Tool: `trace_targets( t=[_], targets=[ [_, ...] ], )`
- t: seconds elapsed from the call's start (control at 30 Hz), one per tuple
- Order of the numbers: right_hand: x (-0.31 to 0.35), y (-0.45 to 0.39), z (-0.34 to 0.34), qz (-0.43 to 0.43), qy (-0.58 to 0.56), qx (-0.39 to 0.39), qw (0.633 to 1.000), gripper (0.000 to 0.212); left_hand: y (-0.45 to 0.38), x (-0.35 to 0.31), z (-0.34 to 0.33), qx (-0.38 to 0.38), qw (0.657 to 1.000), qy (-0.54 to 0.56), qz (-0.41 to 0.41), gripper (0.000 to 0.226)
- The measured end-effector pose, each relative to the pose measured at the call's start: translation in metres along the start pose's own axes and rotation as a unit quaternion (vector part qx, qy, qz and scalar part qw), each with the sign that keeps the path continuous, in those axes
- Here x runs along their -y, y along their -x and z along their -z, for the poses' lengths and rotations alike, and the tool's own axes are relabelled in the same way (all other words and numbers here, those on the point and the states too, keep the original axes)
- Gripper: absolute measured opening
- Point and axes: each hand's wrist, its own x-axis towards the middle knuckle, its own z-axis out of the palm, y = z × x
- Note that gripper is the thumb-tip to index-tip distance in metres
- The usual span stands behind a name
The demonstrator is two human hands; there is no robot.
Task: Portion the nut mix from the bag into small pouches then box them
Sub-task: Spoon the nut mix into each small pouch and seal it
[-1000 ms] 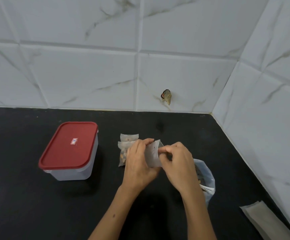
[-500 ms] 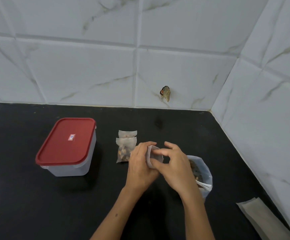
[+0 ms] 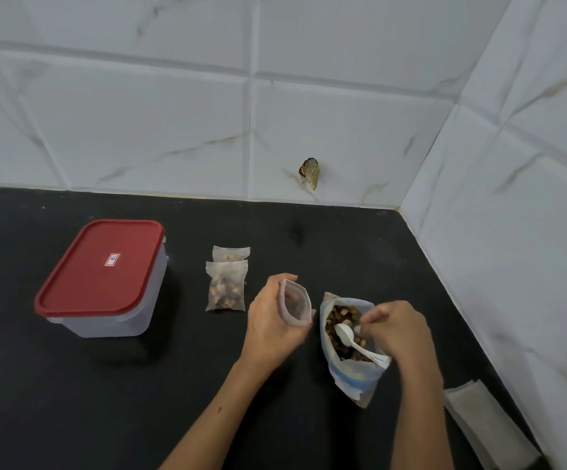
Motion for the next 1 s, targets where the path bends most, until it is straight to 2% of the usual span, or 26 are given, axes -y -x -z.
trace_targets(
  t=[0.03,0.1,0.17,0.23,0.43,0.53,0.83,1.0],
  targets=[
    [-0.001,-0.005,-0.001,-0.026,0.02,0.009,0.999,0.006,0.0,-0.001,-0.002,0.006,1.0,0.004,-0.001,0.054],
    [-0.001,-0.013,-0.006,-0.068,0.069,0.038,0.995,0.023,-0.001,-0.003,-0.006,0.014,1.0,0.004,-0.005,0.053],
    [0.001,-0.016,-0.01,-0.081,0.111,0.072,0.988,0.038,-0.002,-0.005,-0.011,0.019,1.0,0.003,-0.005,0.051],
    [0.004,-0.017,-0.012,-0.08,0.133,0.083,0.984,0.043,-0.005,-0.005,-0.016,0.025,1.0,0.001,-0.01,0.05],
    [-0.001,-0.025,0.004,-0.04,0.087,-0.003,0.995,0.018,-0.014,-0.007,-0.03,0.044,0.999,0.007,-0.007,0.049],
    [-0.003,-0.031,0.011,-0.025,0.08,-0.041,0.996,0.013,-0.02,-0.007,-0.032,0.046,0.999,0.012,0.004,0.048],
    [0.01,-0.038,-0.009,-0.034,0.138,-0.088,0.986,0.018,-0.024,0.0,-0.034,0.068,0.996,0.009,0.064,0.042],
    [0.007,-0.037,-0.017,0.006,0.145,-0.067,0.987,0.01,-0.024,0.0,-0.033,0.094,0.983,-0.005,0.155,0.043]
  ],
)
